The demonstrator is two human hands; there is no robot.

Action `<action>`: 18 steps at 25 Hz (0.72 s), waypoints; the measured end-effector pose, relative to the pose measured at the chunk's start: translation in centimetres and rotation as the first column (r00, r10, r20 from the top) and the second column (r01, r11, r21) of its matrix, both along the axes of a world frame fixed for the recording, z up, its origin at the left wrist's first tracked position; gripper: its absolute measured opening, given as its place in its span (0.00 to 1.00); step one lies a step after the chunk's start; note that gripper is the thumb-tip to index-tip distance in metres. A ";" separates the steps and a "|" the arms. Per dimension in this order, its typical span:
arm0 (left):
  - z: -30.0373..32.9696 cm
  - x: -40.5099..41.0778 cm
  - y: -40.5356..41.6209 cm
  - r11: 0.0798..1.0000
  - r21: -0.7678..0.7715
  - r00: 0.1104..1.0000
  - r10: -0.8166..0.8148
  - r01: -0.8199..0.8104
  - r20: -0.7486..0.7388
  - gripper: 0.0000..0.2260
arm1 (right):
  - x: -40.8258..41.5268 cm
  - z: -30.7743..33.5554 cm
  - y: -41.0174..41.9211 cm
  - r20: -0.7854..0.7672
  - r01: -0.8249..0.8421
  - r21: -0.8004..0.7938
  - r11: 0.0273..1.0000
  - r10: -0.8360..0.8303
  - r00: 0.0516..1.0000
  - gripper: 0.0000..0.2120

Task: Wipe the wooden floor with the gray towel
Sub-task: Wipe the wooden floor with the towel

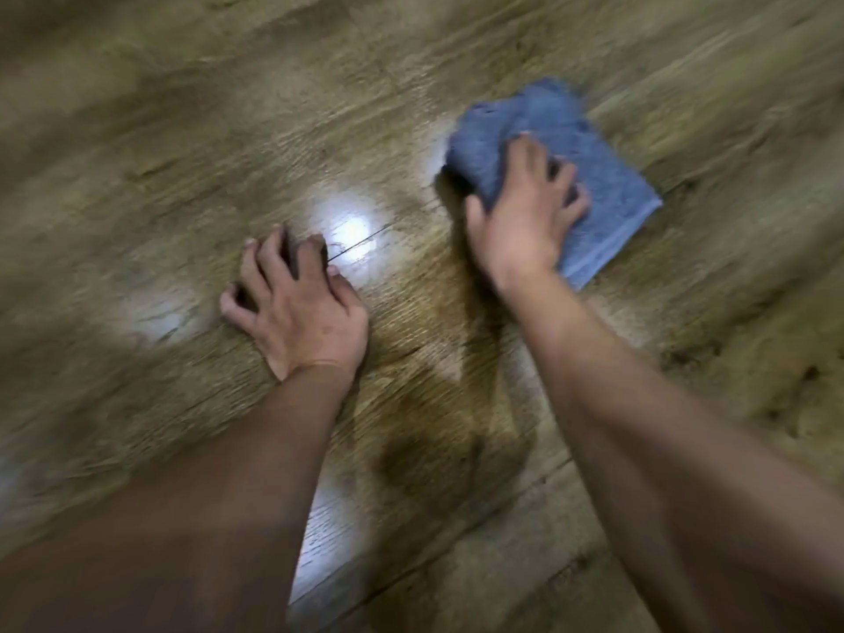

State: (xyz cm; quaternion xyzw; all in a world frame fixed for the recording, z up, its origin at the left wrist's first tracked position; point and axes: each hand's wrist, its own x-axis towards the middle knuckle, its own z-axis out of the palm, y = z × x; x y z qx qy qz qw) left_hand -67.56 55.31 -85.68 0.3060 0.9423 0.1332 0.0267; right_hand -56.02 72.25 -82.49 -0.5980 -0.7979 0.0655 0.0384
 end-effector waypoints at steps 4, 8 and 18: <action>-0.1 0.0 -0.1 1.000 0.017 1.000 -0.014 0.015 -0.008 0.17 | 0.7 0.2 -9.8 0.009 -0.355 -0.042 0.934 0.355 0.935 0.37; -0.5 -0.2 -0.2 0.999 0.032 1.000 -0.010 0.011 -0.028 0.16 | 9.5 0.1 -16.6 -0.020 -0.383 -0.080 0.920 0.383 0.924 0.34; -0.2 0.1 0.2 1.000 0.006 1.000 -0.010 0.010 -0.026 0.16 | 15.1 0.2 -0.6 0.053 0.083 0.033 0.996 -0.085 0.995 0.32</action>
